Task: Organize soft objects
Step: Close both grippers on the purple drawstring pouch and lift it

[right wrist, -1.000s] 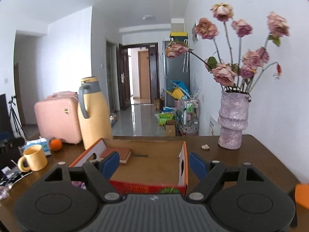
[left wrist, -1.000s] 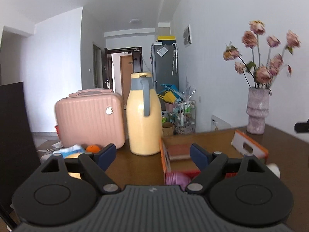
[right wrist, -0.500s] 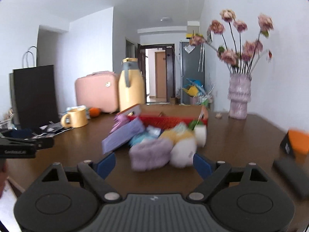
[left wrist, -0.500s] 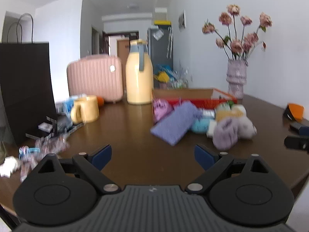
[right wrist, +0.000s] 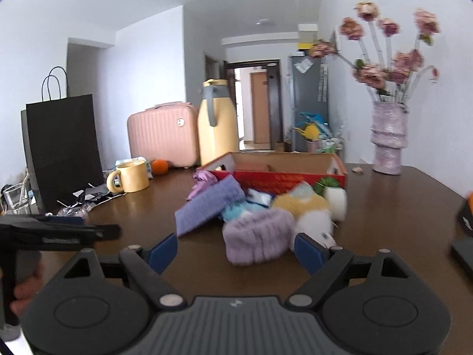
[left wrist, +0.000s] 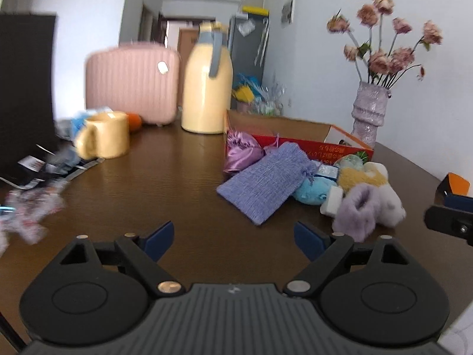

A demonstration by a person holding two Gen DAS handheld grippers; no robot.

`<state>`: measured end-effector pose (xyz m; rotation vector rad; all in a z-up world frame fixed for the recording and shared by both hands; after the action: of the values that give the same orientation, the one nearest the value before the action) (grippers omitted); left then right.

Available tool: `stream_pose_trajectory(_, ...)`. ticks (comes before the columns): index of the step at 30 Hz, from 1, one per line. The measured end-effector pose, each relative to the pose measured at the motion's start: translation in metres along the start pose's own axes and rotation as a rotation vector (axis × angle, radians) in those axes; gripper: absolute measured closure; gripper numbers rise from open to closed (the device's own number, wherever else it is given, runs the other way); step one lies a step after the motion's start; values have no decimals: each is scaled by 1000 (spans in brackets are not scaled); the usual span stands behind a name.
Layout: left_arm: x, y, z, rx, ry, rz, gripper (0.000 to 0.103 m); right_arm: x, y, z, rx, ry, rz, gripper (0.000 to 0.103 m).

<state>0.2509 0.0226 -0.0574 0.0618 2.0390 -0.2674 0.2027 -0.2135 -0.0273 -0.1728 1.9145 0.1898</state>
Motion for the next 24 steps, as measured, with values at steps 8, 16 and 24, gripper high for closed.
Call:
stream_pose_trajectory(8, -31, 29, 91, 117, 120, -154, 15, -46, 12, 123, -52, 73, -40, 22)
stream_pose_trajectory(16, -34, 44, 135, 241, 212, -317, 36, -68, 14, 234, -118, 196, 53, 50)
stream_pose_trajectory(24, -30, 37, 117, 305, 189, -274, 89, -60, 20, 244, -137, 243, 89, 87)
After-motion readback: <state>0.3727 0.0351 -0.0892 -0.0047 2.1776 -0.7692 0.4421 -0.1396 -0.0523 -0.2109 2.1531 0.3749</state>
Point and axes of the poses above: each gripper's, at about its wrist camera, not at the fingertips, and z roughly the way its jaws point, y to its left, x to its underside, the point moved 4 cm from there along z, roughly the way its jaws point, and after that the axes turned 6 degrees about x, right-handed, at the moved point
